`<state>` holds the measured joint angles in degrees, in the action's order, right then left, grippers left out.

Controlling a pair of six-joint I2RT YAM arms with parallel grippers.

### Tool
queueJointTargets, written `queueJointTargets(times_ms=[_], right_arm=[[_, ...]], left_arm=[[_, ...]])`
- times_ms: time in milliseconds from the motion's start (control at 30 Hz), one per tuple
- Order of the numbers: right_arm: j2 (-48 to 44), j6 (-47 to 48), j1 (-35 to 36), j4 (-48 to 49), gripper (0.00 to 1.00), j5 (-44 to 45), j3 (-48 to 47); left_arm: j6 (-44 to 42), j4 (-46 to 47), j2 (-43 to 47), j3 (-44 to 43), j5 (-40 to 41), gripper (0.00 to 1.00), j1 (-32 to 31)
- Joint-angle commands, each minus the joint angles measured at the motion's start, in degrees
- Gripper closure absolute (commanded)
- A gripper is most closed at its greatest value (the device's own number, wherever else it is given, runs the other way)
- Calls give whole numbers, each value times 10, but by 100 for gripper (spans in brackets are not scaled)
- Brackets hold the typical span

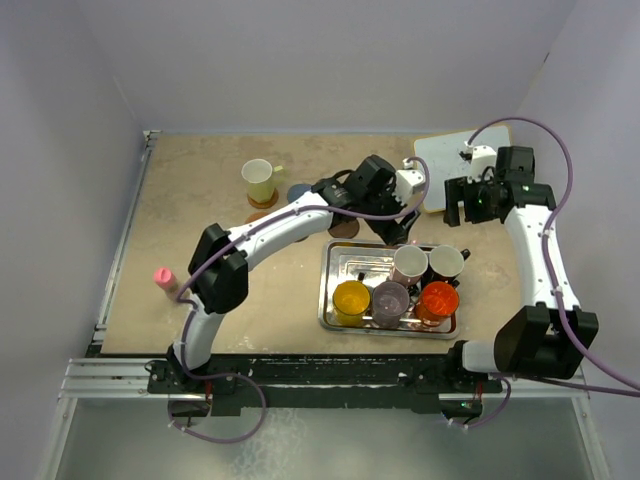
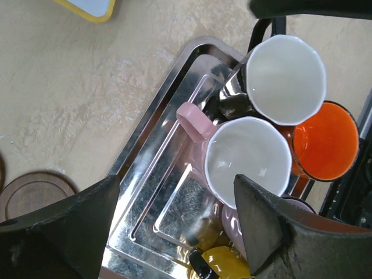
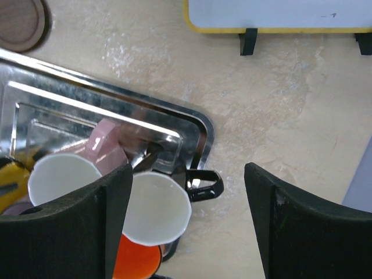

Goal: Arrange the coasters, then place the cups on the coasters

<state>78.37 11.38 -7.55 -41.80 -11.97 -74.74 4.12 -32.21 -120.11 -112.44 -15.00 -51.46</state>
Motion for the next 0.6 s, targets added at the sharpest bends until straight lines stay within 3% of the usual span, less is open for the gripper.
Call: queueJointTargets(times_ms=[0, 233, 567], right_arm=[[-28, 80, 0, -76, 21, -16, 8], [-42, 162, -9, -161, 27, 20, 30], [-32, 136, -12, -202, 36, 47, 61]], left_arm=[[3, 50, 29, 27, -10, 24, 8], [-57, 57, 63, 53, 6, 25, 10], [-106, 55, 97, 78, 50, 25, 25]])
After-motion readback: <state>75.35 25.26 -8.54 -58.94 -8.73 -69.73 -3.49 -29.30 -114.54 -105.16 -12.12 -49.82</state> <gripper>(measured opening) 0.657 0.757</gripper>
